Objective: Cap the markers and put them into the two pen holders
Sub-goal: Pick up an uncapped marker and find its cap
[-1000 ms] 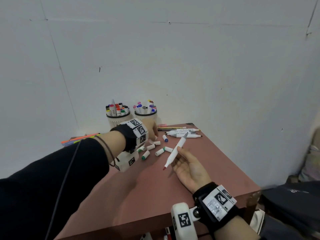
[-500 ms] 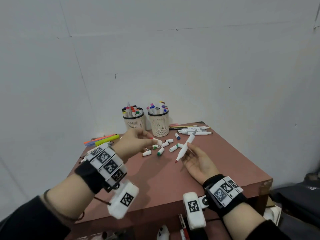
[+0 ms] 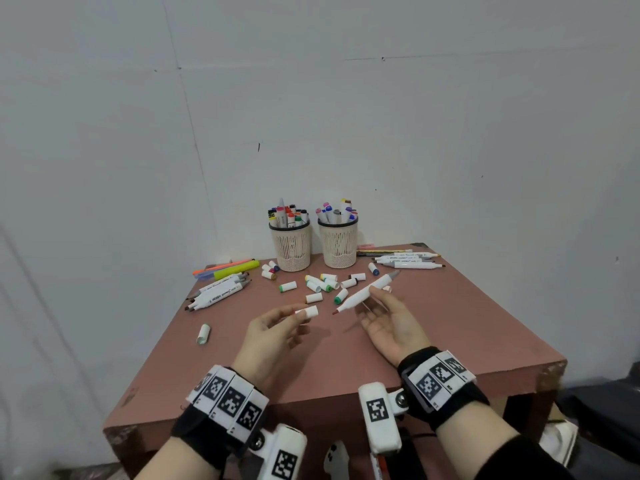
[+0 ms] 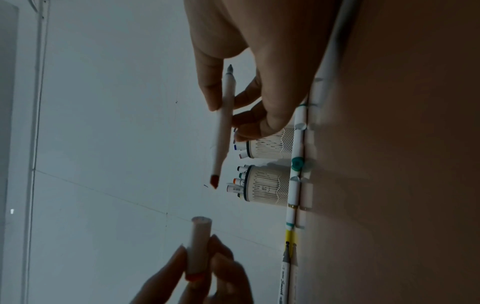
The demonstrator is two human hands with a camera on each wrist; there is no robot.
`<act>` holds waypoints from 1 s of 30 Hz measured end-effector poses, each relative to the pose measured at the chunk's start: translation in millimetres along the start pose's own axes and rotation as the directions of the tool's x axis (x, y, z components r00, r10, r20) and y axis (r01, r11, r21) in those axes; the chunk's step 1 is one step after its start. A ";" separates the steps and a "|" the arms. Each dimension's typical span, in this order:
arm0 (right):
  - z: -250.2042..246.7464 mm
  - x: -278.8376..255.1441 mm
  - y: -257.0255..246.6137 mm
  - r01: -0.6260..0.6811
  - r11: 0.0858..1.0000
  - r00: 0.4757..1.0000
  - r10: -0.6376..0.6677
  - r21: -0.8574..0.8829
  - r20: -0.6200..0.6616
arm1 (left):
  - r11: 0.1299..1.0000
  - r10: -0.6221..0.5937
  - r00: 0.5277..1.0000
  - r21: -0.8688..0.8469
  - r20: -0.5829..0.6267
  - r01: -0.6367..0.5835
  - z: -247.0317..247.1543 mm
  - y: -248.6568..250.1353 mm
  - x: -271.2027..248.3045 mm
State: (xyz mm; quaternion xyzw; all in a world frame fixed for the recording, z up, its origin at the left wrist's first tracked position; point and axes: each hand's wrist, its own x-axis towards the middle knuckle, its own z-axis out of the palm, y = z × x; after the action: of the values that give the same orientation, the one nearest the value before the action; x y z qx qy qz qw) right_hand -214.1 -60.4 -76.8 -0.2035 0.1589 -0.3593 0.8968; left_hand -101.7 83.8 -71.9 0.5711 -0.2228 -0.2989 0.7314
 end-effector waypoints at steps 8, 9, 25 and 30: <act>-3.5 7.2 7.1 0.011 0.998 0.999 -0.009 -0.059 0.035 | 0.971 -0.030 0.999 -0.236 0.024 0.035 -6.4 -7.2 7.5; -3.9 7.5 7.7 0.016 0.997 0.999 -0.013 -0.072 0.039 | 0.968 -0.034 0.999 -0.248 0.032 0.041 -7.2 -6.9 8.1; -2.2 5.9 12.2 0.040 0.984 0.989 -0.015 -0.172 0.148 | 0.979 0.018 0.990 -0.206 0.141 0.011 -11.5 -15.2 11.4; -2.2 3.7 18.5 0.045 0.957 0.983 0.008 -0.285 0.182 | 0.983 0.041 0.992 -0.181 0.116 -0.019 -12.9 -18.7 13.8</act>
State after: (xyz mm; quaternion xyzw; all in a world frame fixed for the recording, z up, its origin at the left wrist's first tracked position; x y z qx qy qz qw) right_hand -201.8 -51.4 -88.1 -0.3653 0.1255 -0.3208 0.8648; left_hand -86.5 80.1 -93.4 0.4805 -0.2469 -0.3401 0.7697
